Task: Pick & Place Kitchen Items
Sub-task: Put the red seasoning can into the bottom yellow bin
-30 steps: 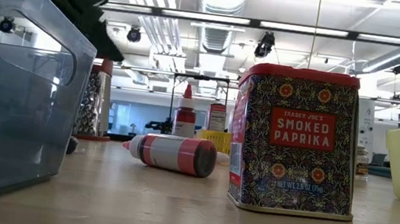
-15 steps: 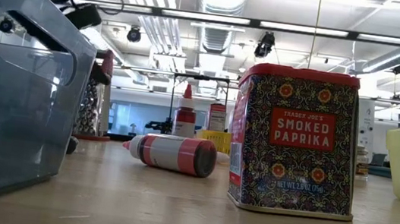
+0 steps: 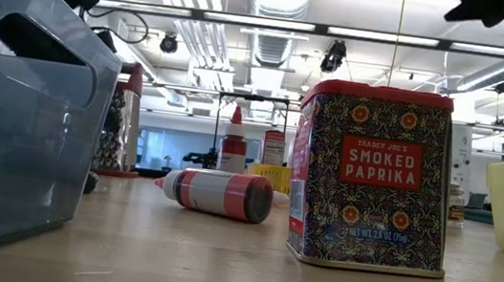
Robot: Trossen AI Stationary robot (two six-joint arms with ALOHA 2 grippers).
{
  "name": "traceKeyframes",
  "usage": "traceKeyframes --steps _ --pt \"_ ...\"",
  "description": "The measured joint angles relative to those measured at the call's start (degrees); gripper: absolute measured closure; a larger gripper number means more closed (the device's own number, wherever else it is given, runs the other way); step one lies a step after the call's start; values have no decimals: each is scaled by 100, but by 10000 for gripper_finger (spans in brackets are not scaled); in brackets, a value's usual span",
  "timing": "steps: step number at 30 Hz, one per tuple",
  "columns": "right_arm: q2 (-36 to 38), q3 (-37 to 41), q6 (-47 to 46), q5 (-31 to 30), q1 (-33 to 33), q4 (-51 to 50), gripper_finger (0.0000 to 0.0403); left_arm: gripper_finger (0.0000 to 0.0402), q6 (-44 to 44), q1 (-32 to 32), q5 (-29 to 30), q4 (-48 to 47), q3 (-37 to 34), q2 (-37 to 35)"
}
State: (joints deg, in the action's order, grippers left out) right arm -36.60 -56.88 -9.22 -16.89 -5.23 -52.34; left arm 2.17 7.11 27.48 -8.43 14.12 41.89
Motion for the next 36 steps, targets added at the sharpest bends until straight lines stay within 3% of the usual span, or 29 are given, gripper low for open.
traceKeyframes --steps 9,15,19,25,36 --pt "-725 0 -312 -6 0 10 109 170 0 0 -2 -67 -151 0" --pt "-1110 0 -515 -417 171 -517 121 170 0 0 -1 -57 -279 0" --pt "-1317 2 -742 -352 575 -800 141 170 0 0 -2 -71 -345 2" --pt "-1531 2 -699 235 1327 -1006 158 170 0 1 -2 -62 -344 2" --pt "-2159 17 -926 843 2892 -1387 133 170 0 0 -2 -61 -344 0"
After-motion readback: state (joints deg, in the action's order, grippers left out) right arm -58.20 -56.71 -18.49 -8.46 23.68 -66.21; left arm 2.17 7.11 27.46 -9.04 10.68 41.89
